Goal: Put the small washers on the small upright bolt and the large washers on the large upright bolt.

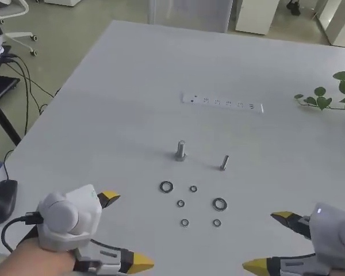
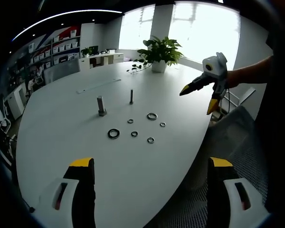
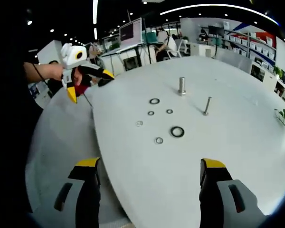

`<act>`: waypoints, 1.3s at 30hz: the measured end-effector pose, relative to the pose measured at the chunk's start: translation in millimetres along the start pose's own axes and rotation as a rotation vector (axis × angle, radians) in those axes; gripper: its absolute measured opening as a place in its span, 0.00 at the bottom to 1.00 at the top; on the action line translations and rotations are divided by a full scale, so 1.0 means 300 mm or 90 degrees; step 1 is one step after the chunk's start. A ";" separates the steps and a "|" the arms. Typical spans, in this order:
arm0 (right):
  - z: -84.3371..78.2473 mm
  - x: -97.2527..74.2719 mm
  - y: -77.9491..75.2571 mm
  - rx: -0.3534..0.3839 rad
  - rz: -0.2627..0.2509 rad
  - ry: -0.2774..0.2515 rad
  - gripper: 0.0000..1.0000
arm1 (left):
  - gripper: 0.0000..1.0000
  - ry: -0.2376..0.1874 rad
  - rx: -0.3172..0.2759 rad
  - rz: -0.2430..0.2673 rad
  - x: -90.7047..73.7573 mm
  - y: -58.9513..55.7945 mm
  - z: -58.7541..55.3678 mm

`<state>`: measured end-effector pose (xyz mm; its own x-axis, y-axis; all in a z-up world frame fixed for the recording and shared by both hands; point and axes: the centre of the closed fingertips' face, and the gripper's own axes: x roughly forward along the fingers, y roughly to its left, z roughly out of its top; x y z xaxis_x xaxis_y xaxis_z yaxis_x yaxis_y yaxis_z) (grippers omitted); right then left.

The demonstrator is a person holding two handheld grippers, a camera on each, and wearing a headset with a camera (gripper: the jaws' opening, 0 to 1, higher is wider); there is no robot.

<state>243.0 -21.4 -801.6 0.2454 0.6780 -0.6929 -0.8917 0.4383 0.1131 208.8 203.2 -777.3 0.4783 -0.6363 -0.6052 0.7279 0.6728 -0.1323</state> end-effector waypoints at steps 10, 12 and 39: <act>0.060 0.071 -0.021 -0.055 0.024 0.028 0.80 | 0.99 -0.019 -0.007 0.010 -0.001 0.044 0.029; 0.072 0.085 -0.026 -0.064 0.026 0.034 0.78 | 0.99 -0.017 -0.002 0.012 0.003 0.048 0.030; 0.064 0.255 -0.024 -0.183 0.059 0.172 0.61 | 0.93 0.014 0.080 -0.028 0.013 0.063 -0.011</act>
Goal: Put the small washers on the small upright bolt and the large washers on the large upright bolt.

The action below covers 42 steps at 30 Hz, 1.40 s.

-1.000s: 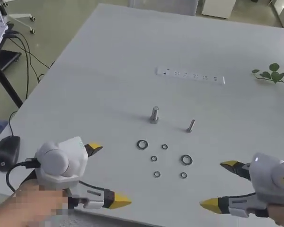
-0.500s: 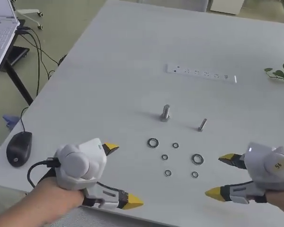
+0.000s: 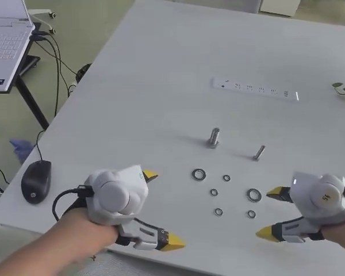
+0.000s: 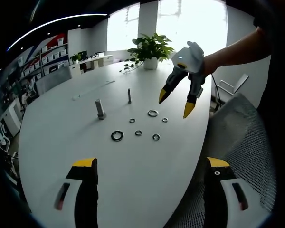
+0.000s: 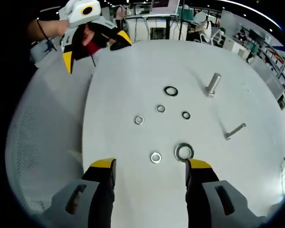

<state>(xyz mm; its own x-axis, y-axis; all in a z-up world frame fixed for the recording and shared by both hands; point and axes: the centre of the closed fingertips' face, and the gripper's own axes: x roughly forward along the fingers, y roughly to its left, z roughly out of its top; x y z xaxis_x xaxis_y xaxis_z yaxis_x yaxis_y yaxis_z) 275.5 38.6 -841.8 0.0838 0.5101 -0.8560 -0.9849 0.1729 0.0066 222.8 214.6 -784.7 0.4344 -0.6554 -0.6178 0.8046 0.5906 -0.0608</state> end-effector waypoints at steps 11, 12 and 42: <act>-0.015 0.057 0.007 -0.041 0.027 0.055 0.42 | 0.93 0.005 0.033 -0.004 -0.002 0.004 0.009; -0.017 0.062 0.005 -0.043 0.027 0.056 0.38 | 0.93 0.006 0.036 -0.005 -0.002 0.001 0.010; -0.042 0.112 -0.009 -0.074 0.027 0.106 0.26 | 0.92 0.018 0.045 -0.007 0.012 0.017 -0.002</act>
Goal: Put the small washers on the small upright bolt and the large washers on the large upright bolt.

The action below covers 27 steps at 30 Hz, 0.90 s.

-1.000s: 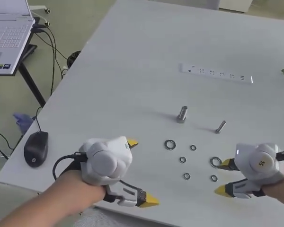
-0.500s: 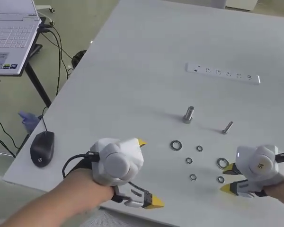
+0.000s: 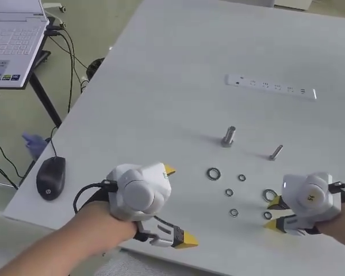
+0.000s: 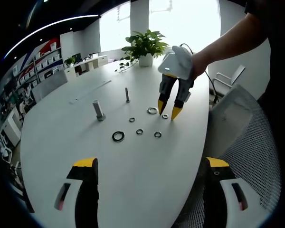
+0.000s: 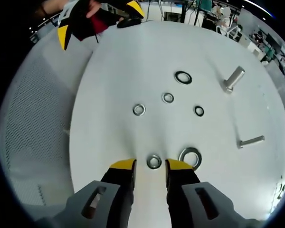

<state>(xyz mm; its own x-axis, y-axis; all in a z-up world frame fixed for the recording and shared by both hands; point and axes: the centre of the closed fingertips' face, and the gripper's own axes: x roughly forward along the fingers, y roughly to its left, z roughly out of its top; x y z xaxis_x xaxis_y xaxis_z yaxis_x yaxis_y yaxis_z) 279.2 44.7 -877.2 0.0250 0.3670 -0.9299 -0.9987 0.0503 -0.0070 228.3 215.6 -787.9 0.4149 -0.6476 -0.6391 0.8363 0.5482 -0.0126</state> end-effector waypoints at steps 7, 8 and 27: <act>0.002 0.005 -0.006 -0.038 0.005 0.039 0.16 | 0.91 0.005 0.004 -0.005 0.005 -0.008 -0.003; 0.002 0.006 -0.008 -0.043 0.009 0.044 0.16 | 0.90 0.004 0.009 -0.006 0.006 -0.011 -0.001; -0.009 0.004 0.003 -0.189 0.058 0.099 0.17 | 0.86 0.007 -0.010 -0.008 -0.003 -0.036 -0.021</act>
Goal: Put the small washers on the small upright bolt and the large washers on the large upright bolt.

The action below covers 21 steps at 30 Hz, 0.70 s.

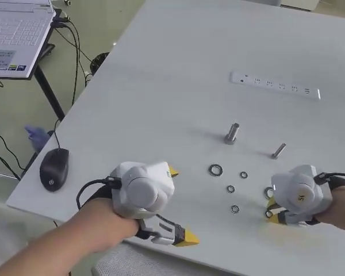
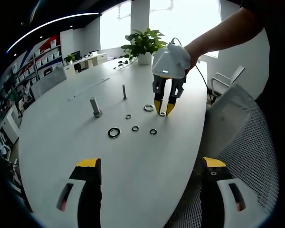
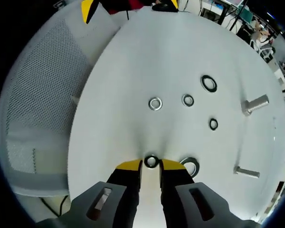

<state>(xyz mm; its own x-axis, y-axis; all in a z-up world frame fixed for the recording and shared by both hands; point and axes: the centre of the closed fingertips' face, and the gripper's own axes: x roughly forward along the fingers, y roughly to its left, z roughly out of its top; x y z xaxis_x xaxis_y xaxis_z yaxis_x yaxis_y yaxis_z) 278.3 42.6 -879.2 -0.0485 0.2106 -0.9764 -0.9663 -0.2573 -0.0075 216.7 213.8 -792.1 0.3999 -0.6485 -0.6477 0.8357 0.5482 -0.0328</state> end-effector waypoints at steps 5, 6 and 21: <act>0.000 -0.001 0.001 -0.034 0.002 0.012 0.16 | 0.85 -0.002 -0.002 -0.001 0.004 -0.006 0.004; 0.000 -0.001 0.001 -0.037 0.000 0.012 0.16 | 0.85 -0.003 -0.002 -0.001 0.004 -0.007 0.005; -0.001 0.003 -0.011 0.082 -0.019 -0.019 0.13 | 0.83 -0.009 -0.009 0.013 -0.003 0.008 0.019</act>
<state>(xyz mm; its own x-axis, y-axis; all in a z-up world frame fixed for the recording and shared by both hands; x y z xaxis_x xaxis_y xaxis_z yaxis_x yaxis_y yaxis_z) 281.5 43.4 -880.1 -0.0250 0.2454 -0.9691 -0.9918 -0.1280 -0.0068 220.4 212.6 -787.3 0.4222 -0.6448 -0.6371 0.8220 0.5686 -0.0307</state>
